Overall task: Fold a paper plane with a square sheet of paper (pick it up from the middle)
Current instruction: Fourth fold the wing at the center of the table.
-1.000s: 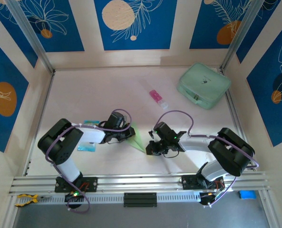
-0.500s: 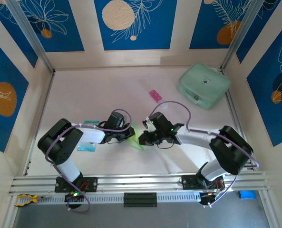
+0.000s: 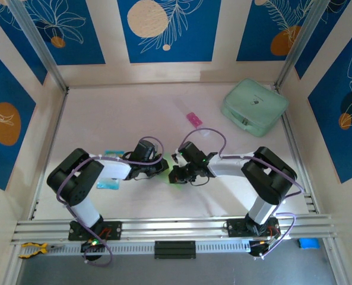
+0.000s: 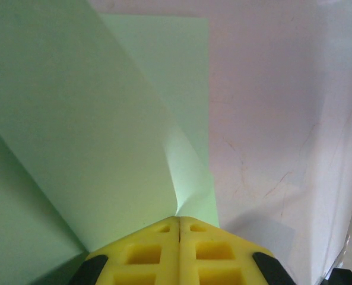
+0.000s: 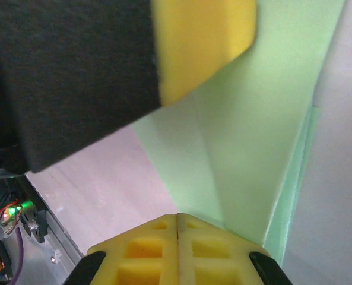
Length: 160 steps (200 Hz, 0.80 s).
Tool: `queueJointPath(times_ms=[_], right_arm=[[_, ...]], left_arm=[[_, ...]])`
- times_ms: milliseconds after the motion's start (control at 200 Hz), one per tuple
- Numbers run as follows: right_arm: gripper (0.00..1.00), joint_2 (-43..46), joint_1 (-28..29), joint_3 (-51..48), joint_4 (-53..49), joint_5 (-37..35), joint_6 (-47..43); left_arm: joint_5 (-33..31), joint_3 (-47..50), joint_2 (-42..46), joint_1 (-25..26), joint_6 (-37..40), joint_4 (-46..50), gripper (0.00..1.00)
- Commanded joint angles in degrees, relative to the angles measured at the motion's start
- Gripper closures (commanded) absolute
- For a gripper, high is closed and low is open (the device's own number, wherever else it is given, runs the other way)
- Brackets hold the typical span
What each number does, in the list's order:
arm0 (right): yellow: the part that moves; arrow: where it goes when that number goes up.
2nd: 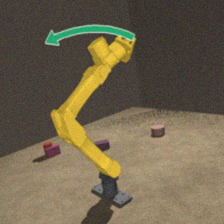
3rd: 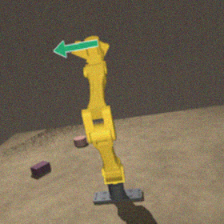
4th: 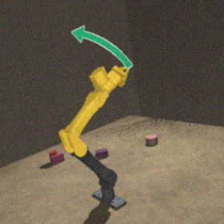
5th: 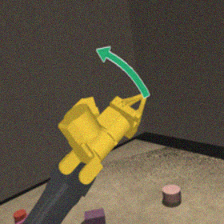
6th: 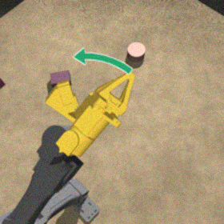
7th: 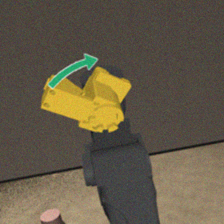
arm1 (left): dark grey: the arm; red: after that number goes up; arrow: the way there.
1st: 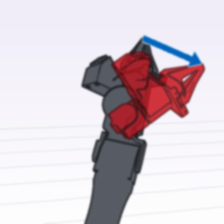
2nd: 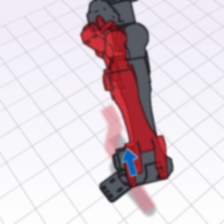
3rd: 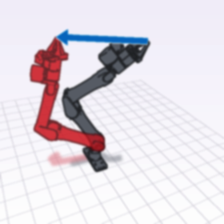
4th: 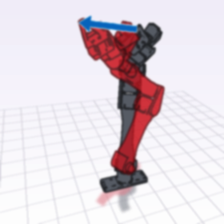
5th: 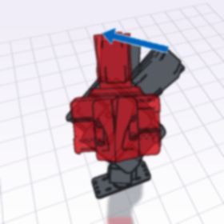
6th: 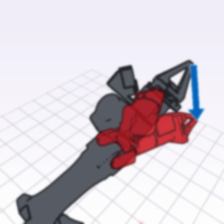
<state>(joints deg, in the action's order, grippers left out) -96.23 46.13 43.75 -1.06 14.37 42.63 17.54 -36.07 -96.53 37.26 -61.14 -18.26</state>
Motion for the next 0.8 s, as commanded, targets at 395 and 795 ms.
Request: queueJointPath(times_ms=[395,795], right_arm=[[0.98,0.96,-0.45,-10.98,6.49,3.38,3.07],[0.98,6.89,-0.69,-17.14,4.52,4.43,2.04]], left_arm=[[-1.98,1.70,-0.31,-0.69,0.70,3.78,1.00],[-2.31,2.15,-0.42,-0.88,0.37,3.69,1.00]])
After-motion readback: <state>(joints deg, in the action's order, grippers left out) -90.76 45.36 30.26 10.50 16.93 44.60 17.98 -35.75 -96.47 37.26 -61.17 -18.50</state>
